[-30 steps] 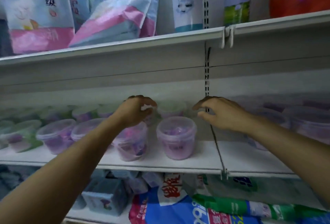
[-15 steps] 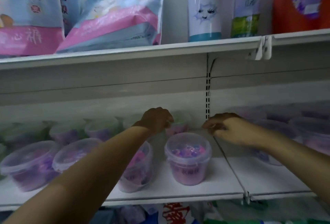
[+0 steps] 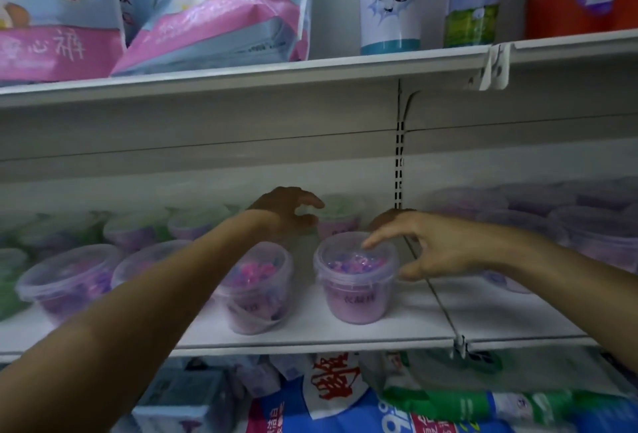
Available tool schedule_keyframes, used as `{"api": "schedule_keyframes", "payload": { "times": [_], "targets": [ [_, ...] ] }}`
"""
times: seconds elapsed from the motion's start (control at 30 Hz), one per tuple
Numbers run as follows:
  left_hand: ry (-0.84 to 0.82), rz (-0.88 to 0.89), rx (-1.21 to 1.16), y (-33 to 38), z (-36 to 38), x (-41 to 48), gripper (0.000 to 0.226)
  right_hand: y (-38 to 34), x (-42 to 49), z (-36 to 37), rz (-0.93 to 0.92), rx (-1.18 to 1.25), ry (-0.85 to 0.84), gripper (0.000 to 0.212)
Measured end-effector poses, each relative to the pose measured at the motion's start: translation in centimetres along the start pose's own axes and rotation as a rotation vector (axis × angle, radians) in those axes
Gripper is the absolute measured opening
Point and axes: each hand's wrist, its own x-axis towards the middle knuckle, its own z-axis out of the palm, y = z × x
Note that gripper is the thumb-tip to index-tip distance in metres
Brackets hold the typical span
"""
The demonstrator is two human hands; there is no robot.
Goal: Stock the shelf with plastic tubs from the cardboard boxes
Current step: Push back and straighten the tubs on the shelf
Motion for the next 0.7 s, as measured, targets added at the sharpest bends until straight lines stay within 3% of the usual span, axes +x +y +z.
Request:
{"api": "schedule_keyframes", "payload": {
  "times": [0.13,0.3,0.47,0.7],
  "targets": [
    [0.039,-0.011,0.013,-1.3,-2.0,-4.8,0.034,-1.0,0.5,1.5,-0.027,-0.098,0.073,0.055],
    [-0.042,-0.063,0.017,-2.2,-3.5,-9.3,0.033,-0.6,2.0,2.3,-0.074,-0.157,0.153,0.056],
    [-0.084,-0.127,-0.092,-2.2,-4.2,-11.8,0.064,-0.1,3.5,2.2,-0.108,-0.166,0.154,0.052],
    [-0.048,-0.141,-0.128,-3.3,-4.0,-12.4,0.047,0.0,4.1,1.5,-0.093,-0.174,0.132,0.055]
  ]
}}
